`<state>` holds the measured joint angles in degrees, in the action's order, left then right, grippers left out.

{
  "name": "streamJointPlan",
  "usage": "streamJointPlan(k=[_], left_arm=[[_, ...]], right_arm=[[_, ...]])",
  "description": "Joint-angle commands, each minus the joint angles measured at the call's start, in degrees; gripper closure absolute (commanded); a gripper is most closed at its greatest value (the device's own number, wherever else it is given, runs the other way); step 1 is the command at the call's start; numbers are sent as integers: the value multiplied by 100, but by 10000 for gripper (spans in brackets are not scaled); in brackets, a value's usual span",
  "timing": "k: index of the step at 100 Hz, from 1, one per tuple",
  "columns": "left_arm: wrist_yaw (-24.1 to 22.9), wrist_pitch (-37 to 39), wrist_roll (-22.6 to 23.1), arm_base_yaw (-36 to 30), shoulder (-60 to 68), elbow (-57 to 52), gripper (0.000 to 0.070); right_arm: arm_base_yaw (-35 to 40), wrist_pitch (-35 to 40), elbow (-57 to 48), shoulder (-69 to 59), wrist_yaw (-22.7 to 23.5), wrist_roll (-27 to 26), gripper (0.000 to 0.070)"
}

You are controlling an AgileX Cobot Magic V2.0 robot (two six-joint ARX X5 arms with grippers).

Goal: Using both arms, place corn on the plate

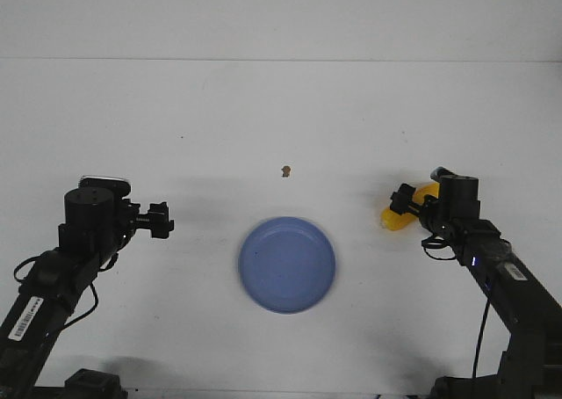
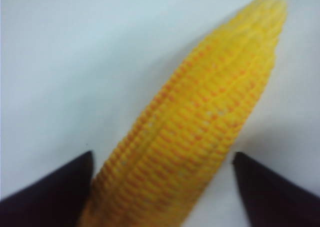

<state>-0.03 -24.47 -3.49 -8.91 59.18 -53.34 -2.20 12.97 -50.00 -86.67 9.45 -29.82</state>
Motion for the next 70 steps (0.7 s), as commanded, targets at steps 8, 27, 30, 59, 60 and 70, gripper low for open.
streamJointPlan(k=[8, 27, 30, 59, 60, 70], left_arm=[[-2, 11, 87, -11, 42, -59, 191], [-2, 11, 85, -11, 42, -59, 192], [-4, 11, 85, -9, 42, -59, 192], [-2, 9, 85, -11, 42, -59, 192], [-2, 9, 85, -11, 42, -59, 192], [-2, 11, 83, -11, 42, -59, 192]], right_arm=[[2, -74, -101, -114, 149, -33, 577], [68, 2, -101, 188, 859, 151, 577], [131, 59, -101, 313, 931, 175, 576], [1703, 844, -101, 1593, 1027, 323, 571], [1779, 863, -101, 1606, 1014, 323, 571], [2518, 1027, -101, 1604, 763, 326, 569]])
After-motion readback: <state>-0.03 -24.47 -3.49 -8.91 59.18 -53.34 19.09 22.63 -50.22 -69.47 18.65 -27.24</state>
